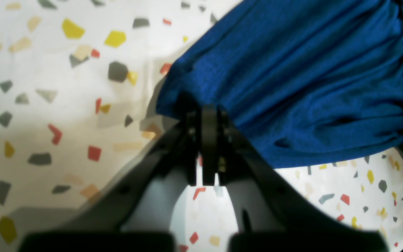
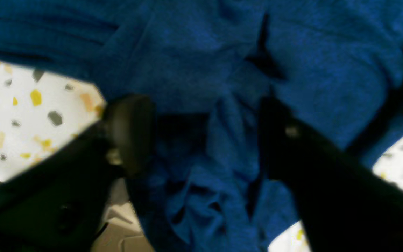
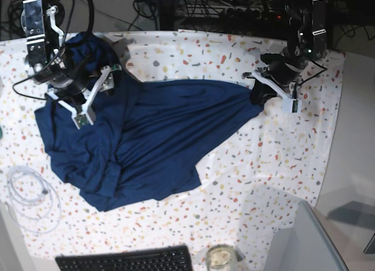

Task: Layout the t-shirt on the table in an organized manner, then fold the t-shirt properly
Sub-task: 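Grasp shirt edges with both grippers and pull them apart to spread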

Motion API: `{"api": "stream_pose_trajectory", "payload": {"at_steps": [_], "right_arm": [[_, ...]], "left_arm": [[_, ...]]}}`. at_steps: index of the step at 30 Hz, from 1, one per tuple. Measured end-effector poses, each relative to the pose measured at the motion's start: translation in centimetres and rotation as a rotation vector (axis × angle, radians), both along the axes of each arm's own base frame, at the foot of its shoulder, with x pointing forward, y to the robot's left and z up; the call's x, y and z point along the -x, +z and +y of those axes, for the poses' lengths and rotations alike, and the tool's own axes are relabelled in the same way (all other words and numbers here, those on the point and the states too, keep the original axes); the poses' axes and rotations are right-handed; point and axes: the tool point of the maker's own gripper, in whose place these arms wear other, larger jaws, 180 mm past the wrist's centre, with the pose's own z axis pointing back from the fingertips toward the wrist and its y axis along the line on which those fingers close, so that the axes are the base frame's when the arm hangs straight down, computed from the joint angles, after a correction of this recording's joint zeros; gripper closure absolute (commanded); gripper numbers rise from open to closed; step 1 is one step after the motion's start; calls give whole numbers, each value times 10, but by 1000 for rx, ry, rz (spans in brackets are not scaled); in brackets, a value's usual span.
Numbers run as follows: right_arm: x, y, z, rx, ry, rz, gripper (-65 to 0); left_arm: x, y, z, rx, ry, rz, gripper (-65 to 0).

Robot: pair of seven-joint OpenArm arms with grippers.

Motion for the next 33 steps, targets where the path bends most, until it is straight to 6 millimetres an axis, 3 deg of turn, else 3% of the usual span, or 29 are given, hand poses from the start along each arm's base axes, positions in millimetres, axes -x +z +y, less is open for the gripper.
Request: {"api": "stream_pose_trajectory", "payload": {"at_steps": [7,11,16,21,24,27,31,33], "right_arm": [[3,-12,0,7,4,48,0],[4,-3,-9,56,14,102,0],[-36,34,-39,107,-35,-5,0],[-83,68,-51,148,-29,-95,0],[-113,79,-61,157,-52,-117,0],[-132,67,-69,145,-81,-72,0],[-138,38,-78,134,-119,41,-12],[-138,33,-76,122,-128,60,-92]], "left_arm": [[0,0,2,-1,5,-2,0],[5,0,3,-7,5,4,0],[18,7,-2,-10,-13,-2,0],[21,9,-1,-16,-18,-7,0],[20,13,8,-24,5,-16,0],[20,22,22,-43,42,-39,0],[18,29,29,-57,53,-58,0],[19,28,29,-58,49,-53,0]]}}
